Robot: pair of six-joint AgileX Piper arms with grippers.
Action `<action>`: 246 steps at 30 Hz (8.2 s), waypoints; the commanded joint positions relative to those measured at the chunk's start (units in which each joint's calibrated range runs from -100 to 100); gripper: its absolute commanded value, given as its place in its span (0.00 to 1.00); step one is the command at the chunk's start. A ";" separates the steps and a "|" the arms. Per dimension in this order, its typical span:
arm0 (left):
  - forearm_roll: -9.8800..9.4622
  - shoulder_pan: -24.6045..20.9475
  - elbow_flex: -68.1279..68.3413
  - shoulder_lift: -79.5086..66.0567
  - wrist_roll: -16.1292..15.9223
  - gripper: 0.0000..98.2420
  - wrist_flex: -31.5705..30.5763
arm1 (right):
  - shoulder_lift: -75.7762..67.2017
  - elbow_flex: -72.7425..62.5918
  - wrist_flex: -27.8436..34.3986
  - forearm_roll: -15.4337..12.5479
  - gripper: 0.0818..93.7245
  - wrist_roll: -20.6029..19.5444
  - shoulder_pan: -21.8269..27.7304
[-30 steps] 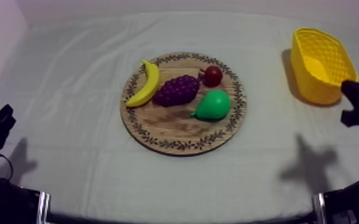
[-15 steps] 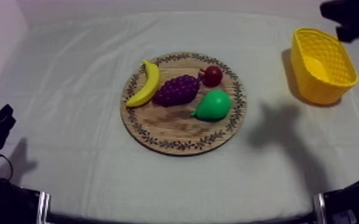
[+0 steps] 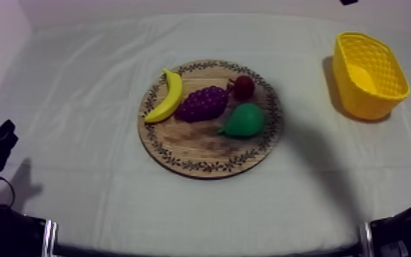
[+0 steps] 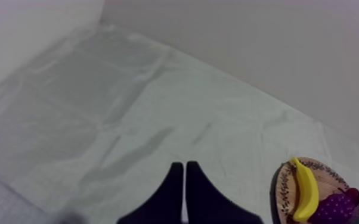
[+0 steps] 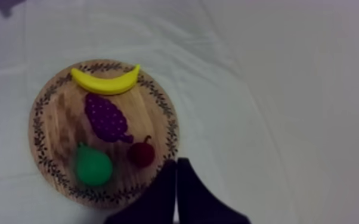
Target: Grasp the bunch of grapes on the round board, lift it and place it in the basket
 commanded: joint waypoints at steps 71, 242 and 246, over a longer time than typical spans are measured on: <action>0.00 -0.02 0.00 0.05 -0.01 0.00 -0.01 | 56.10 -22.49 1.21 5.97 0.84 2.79 -11.48; 0.00 -0.02 0.00 0.05 -0.02 0.00 -0.01 | -82.93 92.85 -38.02 16.32 0.00 -23.57 12.61; 0.00 -0.02 0.00 0.05 -0.02 0.00 -0.01 | -82.93 92.90 -38.20 16.34 0.00 -21.51 12.62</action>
